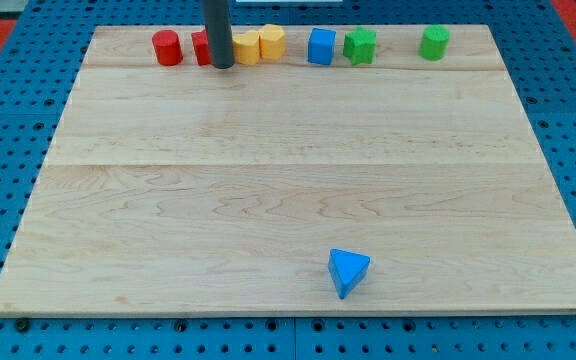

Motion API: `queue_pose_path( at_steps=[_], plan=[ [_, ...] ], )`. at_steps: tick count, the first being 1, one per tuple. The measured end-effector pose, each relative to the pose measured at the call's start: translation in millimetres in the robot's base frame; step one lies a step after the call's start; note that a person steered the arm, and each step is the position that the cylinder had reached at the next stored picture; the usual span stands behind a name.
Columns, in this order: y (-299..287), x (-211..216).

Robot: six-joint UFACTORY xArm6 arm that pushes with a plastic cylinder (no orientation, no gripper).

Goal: Push the blue triangle into the red circle

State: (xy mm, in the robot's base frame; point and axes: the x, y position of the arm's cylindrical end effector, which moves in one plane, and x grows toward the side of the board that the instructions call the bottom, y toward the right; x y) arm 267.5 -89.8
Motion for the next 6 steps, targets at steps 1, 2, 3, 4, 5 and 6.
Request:
queue_pose_path(
  at_steps=[1, 2, 3, 4, 5, 6],
  plan=[
    [11, 21],
    [81, 68],
    [158, 113],
    [260, 128],
    [282, 194],
    [282, 281]
  ],
)
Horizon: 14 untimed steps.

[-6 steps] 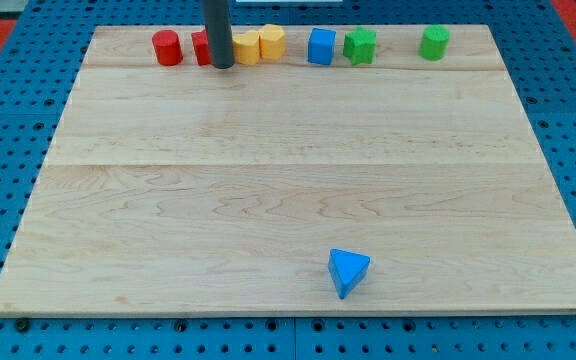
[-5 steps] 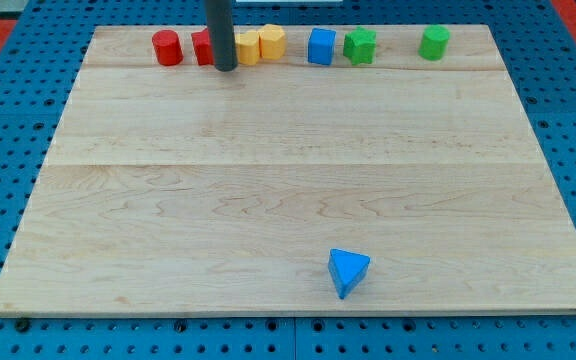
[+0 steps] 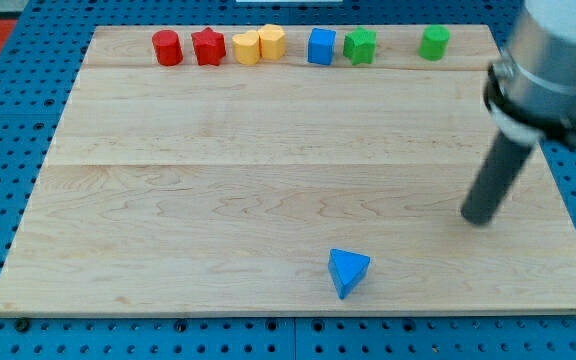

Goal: Push the blue triangle into the red circle

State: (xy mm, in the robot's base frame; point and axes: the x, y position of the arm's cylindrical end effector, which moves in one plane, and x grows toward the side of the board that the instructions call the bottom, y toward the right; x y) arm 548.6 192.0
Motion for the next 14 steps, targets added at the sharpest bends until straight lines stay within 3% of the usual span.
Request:
queue_pose_path(
  at_steps=[1, 2, 3, 4, 6, 8, 10, 11, 12, 14],
  plan=[
    [-49, 65],
    [-117, 55],
    [-174, 13],
    [-253, 9],
    [-255, -54],
    [-293, -121],
    [-269, -153],
    [-287, -158],
    [-347, -169],
    [-347, -198]
  ],
)
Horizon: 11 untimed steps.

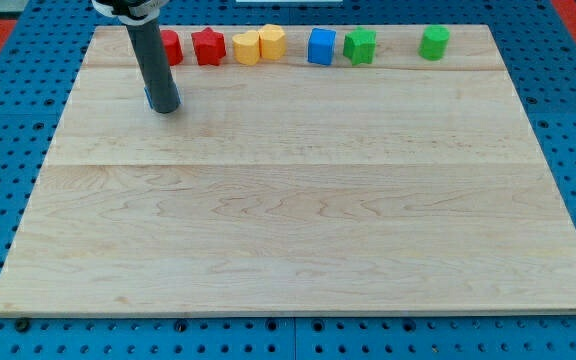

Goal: Push the blue triangle into the red circle

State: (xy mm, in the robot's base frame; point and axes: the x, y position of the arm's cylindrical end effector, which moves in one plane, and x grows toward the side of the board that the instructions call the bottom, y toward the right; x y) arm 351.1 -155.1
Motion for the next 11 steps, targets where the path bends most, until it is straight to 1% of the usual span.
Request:
queue_pose_path(
  at_steps=[2, 3, 4, 5, 6, 8, 9, 11],
  plan=[
    [0, -3],
    [-8, -41],
    [-23, -58],
    [-15, -58],
    [-33, -65],
    [-72, -65],
    [-64, -56],
    [-64, -84]
  ],
)
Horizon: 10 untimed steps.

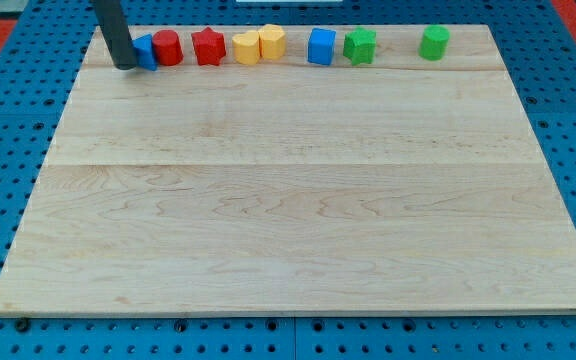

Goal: Push the blue triangle into the red circle

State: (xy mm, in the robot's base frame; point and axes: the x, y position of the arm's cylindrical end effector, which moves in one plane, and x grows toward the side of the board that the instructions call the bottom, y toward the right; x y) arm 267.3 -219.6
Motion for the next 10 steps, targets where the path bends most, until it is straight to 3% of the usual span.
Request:
queue_pose_path(
  at_steps=[3, 6, 7, 10],
  plan=[
    [-17, 4],
    [3, 23],
    [32, 13],
    [34, -4]
  ],
)
